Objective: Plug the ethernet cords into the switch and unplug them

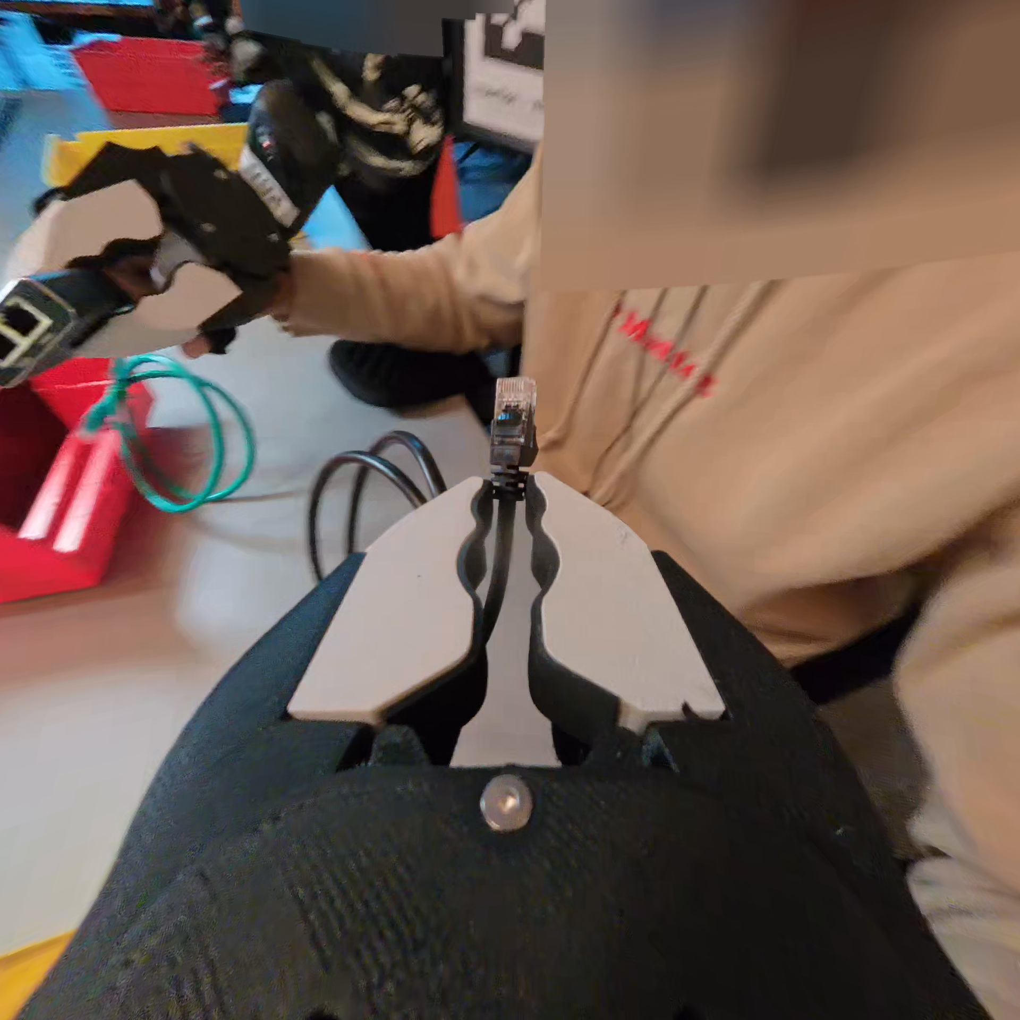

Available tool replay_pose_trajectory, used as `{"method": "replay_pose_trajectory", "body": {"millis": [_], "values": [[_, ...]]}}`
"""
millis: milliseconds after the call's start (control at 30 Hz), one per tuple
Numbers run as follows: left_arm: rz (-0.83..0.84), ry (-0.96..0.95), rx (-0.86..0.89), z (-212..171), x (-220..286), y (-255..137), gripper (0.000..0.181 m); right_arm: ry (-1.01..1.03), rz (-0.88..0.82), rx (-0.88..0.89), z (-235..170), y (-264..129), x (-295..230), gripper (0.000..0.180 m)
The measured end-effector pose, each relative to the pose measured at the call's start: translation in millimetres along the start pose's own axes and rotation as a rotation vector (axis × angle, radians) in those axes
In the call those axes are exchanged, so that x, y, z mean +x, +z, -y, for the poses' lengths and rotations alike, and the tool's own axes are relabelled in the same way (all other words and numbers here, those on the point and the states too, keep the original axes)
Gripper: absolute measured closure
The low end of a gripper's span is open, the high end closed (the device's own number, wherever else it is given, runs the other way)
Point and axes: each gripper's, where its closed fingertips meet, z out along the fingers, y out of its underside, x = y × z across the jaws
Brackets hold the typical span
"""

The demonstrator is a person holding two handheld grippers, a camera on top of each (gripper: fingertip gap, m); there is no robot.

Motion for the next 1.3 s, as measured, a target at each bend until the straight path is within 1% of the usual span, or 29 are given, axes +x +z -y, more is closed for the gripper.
{"method": "replay_pose_trajectory", "body": {"millis": [67, 100, 133, 200, 233, 300, 400, 533, 600, 667, 733, 867, 1033, 1100, 1133, 1233, 1300], "values": [[-0.156, -0.102, 0.060, 2, 4, -12, 0.170, 0.003, 0.003, 0.000, 0, 1, -1, 0.155], [-0.205, -0.186, 0.045, -8, -4, -14, 0.170, 0.004, 0.005, 0.000, 0, 2, -1, 0.155], [-0.175, -0.263, 0.011, -23, -24, -11, 0.170, 0.005, 0.006, -0.003, -1, 3, -2, 0.155], [-0.027, -0.384, -0.056, -62, -76, 0, 0.170, 0.000, 0.006, -0.009, -2, 3, -2, 0.155], [0.006, -0.437, -0.089, -80, -94, 5, 0.170, -0.001, 0.006, -0.011, -3, 3, -2, 0.155], [0.152, -0.497, -0.118, -108, -135, 11, 0.167, 0.000, 0.004, -0.015, -4, 3, -2, 0.155], [0.348, -0.509, -0.159, -130, -174, 12, 0.168, 0.006, 0.003, -0.018, -8, 3, -1, 0.155], [0.593, -0.399, -0.324, -151, -198, 5, 0.171, 0.003, 0.006, -0.020, -10, 4, -1, 0.155], [0.664, -0.340, -0.390, -157, -199, 4, 0.174, -0.005, 0.007, -0.019, -10, 4, -2, 0.155], [0.731, -0.295, -0.459, -164, -201, 3, 0.172, -0.012, 0.008, -0.020, -10, 3, -4, 0.155], [0.767, -0.279, -0.489, -170, -203, 6, 0.168, -0.014, 0.009, -0.018, -9, 3, -4, 0.155], [0.787, -0.318, -0.470, -181, -213, 14, 0.162, -0.020, 0.010, -0.014, -7, 3, -5, 0.155], [0.716, -0.399, -0.476, -199, -219, 30, 0.157, -0.073, 0.022, -0.037, -10, 3, -10, 0.155], [0.725, -0.390, -0.492, -203, -223, 31, 0.161, -0.097, 0.034, -0.039, -12, 3, -13, 0.155], [0.719, -0.390, -0.496, -204, -223, 32, 0.170, -0.109, 0.041, -0.041, -12, 3, -15, 0.155], [0.709, -0.357, -0.501, -200, -220, 33, 0.170, -0.153, 0.055, -0.047, -15, 2, -19, 0.155], [0.664, -0.356, -0.470, -186, -211, 35, 0.170, -0.184, 0.077, -0.045, -16, 1, -24, 0.155]]}}
